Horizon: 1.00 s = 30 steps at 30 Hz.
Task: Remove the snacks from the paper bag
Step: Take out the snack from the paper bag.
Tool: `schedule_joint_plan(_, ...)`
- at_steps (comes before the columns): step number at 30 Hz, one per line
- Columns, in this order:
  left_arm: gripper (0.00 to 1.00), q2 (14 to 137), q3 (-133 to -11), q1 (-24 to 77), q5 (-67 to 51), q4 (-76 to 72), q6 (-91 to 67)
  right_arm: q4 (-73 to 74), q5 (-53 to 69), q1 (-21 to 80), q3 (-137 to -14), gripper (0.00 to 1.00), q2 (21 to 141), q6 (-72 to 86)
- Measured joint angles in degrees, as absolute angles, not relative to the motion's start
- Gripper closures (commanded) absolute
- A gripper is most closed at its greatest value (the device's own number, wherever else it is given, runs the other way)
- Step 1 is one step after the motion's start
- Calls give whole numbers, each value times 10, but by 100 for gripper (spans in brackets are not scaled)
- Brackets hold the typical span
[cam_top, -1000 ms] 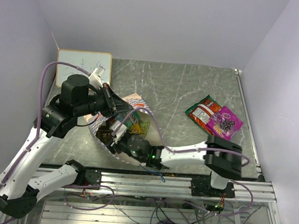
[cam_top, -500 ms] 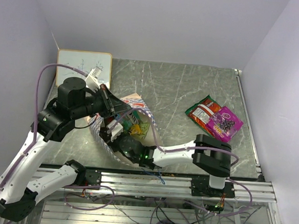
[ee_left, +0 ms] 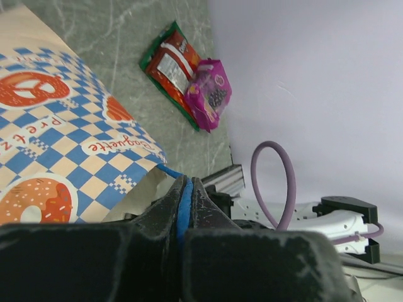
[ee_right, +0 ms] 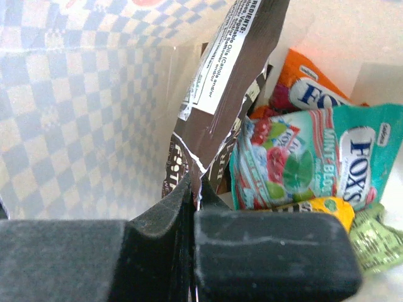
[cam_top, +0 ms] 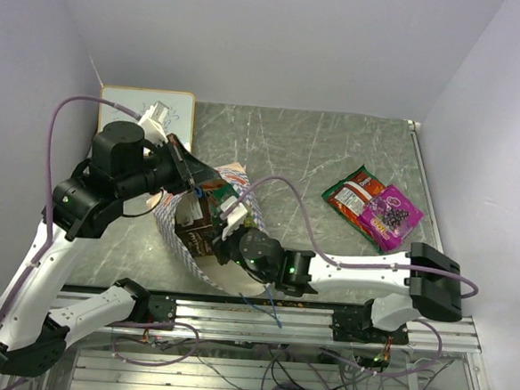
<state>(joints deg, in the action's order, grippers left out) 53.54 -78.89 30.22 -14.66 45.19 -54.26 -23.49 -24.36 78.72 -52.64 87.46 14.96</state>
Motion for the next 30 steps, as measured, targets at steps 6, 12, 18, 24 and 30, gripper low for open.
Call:
schedule_joint_plan(6, 93, 554, -836, 302, -101, 497, -519, -170, -253, 787, -507, 100, 814, 213)
schedule_joint_plan(12, 93, 554, -836, 302, -74, 509, -521, -99, -255, 787, -519, 100, 764, 232)
schedule_joint_plan(18, 93, 551, -828, 302, -72, 503, -530, -3, -239, 787, -595, 100, 727, 221)
schedule_joint_plan(24, 93, 553, -836, 302, -60, 510, -530, 90, -192, 788, -655, 100, 675, 230)
schedule_joint_plan(30, 93, 555, -858, 302, -38, 528, -524, 217, -149, 788, -755, 100, 673, 231)
